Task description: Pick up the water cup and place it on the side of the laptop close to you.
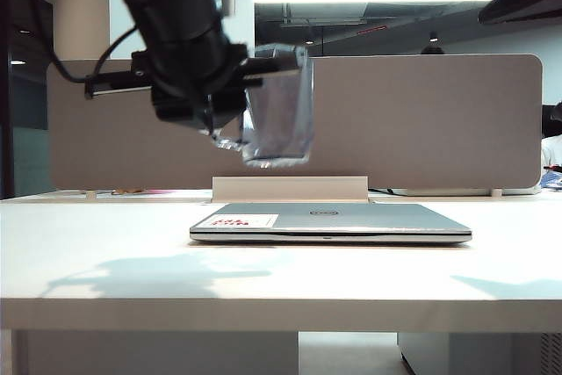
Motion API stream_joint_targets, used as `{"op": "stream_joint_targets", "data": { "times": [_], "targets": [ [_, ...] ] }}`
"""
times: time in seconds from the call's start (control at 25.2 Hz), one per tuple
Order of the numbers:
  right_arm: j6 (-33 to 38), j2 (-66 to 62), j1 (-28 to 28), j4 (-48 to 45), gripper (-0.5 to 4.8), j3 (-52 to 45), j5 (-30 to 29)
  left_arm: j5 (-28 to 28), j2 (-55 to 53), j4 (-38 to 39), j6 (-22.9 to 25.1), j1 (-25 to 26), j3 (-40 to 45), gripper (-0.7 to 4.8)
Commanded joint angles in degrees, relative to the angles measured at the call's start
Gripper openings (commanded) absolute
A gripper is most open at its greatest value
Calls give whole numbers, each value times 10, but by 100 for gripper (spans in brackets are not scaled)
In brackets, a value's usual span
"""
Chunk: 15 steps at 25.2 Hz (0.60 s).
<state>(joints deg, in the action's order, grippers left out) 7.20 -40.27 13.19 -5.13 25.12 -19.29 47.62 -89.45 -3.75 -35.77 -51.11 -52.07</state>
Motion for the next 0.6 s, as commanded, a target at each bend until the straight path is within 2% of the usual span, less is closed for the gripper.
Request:
{"op": "stream_joint_targets", "data": {
  "times": [0.04, 0.2, 0.6],
  "targets": [
    [-2, 2, 0, -7, -2, 1, 0, 84, -9, -11, -100, -36, 0, -6],
    [-2, 2, 0, -7, -2, 1, 0, 118, -55, -13, -202, -79, 0, -6],
    [1, 2, 7, -7, -2, 1, -3, 128, -136, -27, -198, -101, 0, -6]
  ]
}}
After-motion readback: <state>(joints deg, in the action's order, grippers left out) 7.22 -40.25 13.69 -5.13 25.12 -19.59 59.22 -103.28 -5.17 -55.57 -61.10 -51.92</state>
